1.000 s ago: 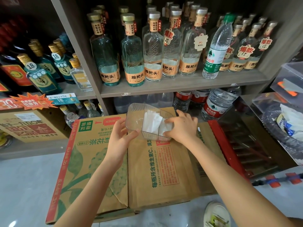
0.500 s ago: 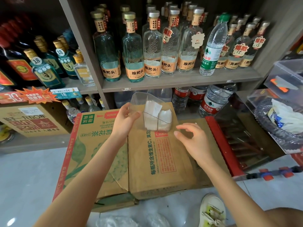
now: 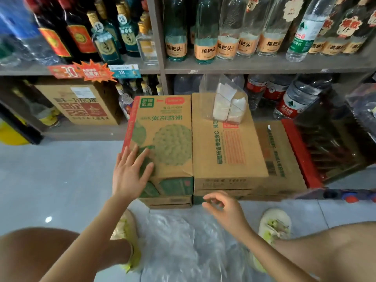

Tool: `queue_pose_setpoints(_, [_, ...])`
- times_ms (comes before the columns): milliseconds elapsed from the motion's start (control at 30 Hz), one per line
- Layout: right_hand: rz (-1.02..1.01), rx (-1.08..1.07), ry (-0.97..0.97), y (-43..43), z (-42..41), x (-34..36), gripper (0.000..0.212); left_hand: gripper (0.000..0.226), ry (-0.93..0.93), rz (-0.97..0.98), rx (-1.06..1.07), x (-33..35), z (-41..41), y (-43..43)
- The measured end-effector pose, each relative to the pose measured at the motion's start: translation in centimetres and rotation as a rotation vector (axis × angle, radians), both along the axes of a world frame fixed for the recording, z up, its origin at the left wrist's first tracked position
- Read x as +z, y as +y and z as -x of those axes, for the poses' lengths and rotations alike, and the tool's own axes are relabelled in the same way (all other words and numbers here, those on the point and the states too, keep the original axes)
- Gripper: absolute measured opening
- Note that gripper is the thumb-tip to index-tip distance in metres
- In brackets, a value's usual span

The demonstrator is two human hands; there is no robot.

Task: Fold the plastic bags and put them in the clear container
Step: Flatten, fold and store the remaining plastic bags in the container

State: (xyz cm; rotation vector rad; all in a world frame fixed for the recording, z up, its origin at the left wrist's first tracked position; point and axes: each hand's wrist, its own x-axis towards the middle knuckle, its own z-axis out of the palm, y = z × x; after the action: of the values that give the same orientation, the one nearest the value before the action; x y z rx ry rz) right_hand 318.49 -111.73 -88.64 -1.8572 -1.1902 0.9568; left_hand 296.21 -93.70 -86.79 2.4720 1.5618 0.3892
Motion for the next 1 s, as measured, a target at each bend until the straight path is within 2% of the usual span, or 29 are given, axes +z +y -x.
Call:
queue_pose_setpoints(33, [0.083,0.033,-0.028,-0.4,0.4,-1.6,0.013,0.069,0.037,-0.010,-0.024,-0.5,0.3,-0.1])
queue_pose_setpoints(133, [0.325,0.102,-0.104,-1.5,1.1,-6.1,0.034,0.064,0.066,-0.085,-0.030,-1.6,0.3,-0.2])
queue_pose_setpoints(267, [0.553,0.125,-0.158,-2.5,2.5,-11.5,0.051,0.049,-0.044,-0.291,0.016,-3.5,-0.2,-0.1])
queue_pose_setpoints(433, [0.723,0.232,-0.203,-2.5,5.0,-16.5,0.054,0.043,-0.169,-0.568,0.025,-5.7,-0.5,0.9])
queue_pose_setpoints(567, [0.888,0.351,-0.456,-2.1,7.0,-19.8,0.054,0.043,-0.161,-0.713,0.012,-6.5,-0.4,1.5])
queue_pose_setpoints(633, [0.960,0.366,-0.518,-2.0,7.7,-21.1,0.056,0.044,-0.155,-0.742,0.011,-6.7,-0.4,1.6])
queue_pose_setpoints(700, [0.985,0.399,-0.565,-2.0,8.2,-22.0,0.050,0.044,-0.157,-0.753,0.013,-6.7,-0.4,1.8])
queue_pose_setpoints(833, [0.864,0.366,-0.632,-1.7,8.4,-22.1,0.026,0.045,-0.166,-0.758,0.013,-6.6,-0.5,1.8])
queue_pose_setpoints(1000, [0.647,0.296,-0.535,-0.3,7.0,-18.5,0.016,0.044,-0.181,-0.739,0.006,-6.3,-0.5,1.7])
